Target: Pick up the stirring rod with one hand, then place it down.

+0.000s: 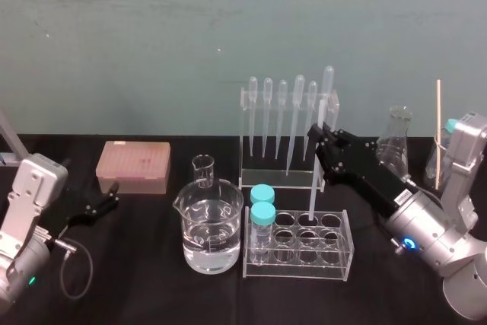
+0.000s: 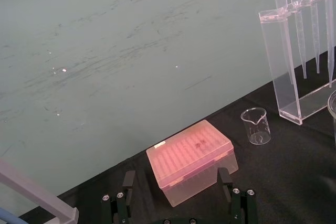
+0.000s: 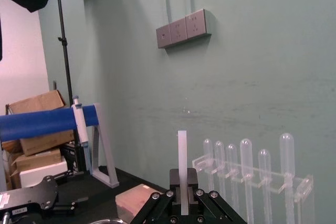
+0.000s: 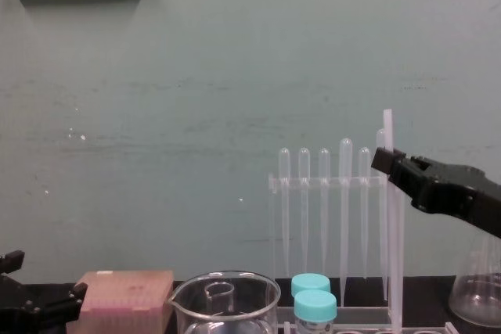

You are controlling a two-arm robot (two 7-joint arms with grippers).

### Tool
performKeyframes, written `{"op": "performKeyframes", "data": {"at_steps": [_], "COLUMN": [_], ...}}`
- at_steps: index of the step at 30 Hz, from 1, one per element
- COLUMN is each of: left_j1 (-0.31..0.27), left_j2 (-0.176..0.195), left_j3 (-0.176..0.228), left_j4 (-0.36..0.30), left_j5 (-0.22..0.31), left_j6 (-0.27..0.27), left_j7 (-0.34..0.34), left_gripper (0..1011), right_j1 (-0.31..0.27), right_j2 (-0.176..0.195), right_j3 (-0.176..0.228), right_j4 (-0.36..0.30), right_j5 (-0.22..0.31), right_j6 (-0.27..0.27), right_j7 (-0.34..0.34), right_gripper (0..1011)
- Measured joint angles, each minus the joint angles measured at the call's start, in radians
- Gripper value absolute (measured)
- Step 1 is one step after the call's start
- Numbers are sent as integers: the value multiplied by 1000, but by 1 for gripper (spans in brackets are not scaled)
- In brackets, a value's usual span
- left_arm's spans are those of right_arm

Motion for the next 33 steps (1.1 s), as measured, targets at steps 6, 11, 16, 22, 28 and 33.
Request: {"op": "performKeyframes", "data": {"at_steps": [6, 11, 16, 22, 28, 33], "left_j1": [0, 0, 0, 0, 0, 0], "left_j2": [0, 0, 0, 0, 0, 0], "left_j3": [0, 0, 0, 0, 0, 0], "left_j4": [0, 0, 0, 0, 0, 0], "left_j5": [0, 0, 0, 0, 0, 0], "left_j6": [0, 0, 0, 0, 0, 0], "left_j7": [0, 0, 0, 0, 0, 0], "left_gripper": [1000, 1000, 1000, 1000, 1000, 1000], "right_j1": [2, 7, 17, 25, 24, 24], "right_j2": [-6, -12, -23, -33, -35, -41], "right_j3": [-4, -10, -13, -19, -21, -21], "right_j4": [12, 30, 57, 90, 114, 132], "right_j5": [-7, -17, -19, -32, -60, -74], "right_j6": [8, 4, -20, -55, -70, -71], "right_j7": [0, 3, 21, 40, 35, 28], "right_gripper": [70, 70, 70, 69, 69, 70]}}
